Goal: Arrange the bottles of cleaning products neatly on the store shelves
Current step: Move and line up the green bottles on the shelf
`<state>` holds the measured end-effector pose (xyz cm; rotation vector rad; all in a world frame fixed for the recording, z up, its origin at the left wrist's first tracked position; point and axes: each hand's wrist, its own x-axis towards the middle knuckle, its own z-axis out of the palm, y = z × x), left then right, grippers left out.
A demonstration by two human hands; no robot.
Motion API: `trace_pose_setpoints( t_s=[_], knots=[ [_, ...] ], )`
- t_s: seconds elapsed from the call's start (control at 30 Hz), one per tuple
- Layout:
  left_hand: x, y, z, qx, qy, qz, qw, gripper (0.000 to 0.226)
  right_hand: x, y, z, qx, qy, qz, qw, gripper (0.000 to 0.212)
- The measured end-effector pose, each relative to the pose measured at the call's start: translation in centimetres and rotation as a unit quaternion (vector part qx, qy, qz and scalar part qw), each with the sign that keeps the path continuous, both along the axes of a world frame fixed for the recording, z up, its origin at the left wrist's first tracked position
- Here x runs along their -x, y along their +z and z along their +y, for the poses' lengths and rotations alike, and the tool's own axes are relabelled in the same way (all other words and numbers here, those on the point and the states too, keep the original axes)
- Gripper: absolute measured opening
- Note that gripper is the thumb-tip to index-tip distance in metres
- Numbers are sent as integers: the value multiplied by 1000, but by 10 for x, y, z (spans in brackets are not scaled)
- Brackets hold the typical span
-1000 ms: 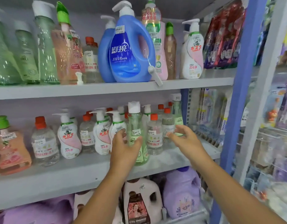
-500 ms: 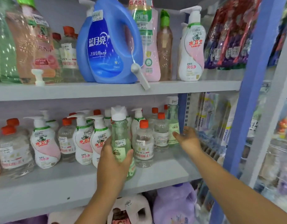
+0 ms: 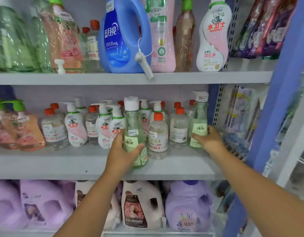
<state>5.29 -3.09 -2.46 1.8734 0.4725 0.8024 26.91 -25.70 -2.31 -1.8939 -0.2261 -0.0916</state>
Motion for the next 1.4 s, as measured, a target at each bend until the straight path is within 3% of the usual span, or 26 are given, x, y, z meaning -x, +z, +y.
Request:
trace_pose_setpoints(
  t_s=[0.13, 0.27, 0.53, 0.7, 0.8, 1.03, 1.23, 1.4],
  knots=[
    [6, -5, -4, 2, -7, 14, 1000, 59, 42, -3, -23, 37, 22, -28, 999, 48],
    [18, -11, -17, 14, -9, 19, 1000, 84, 77, -2, -26, 27, 86, -36, 995, 50],
    [70, -16, -28, 41, 24, -31, 998, 78, 158, 2, 0, -36, 147, -19, 988, 54],
    [138, -4, 9, 56, 27, -63, 996, 70, 231, 23, 35, -81, 184, -27, 979, 49],
    [183, 22, 46, 47, 27, -90, 994, 78, 280, 50, 68, -106, 215, -49, 970, 46],
    [270, 119, 131, -10, -18, -140, 990, 70, 368, 135, 157, -140, 226, -128, 955, 42],
    [268, 208, 171, -91, -28, -160, 982, 84, 359, 220, 203, -147, 186, -200, 951, 43],
    [229, 253, 189, -134, -29, -150, 979, 83, 319, 267, 224, -79, 143, -239, 957, 53]
  ],
)
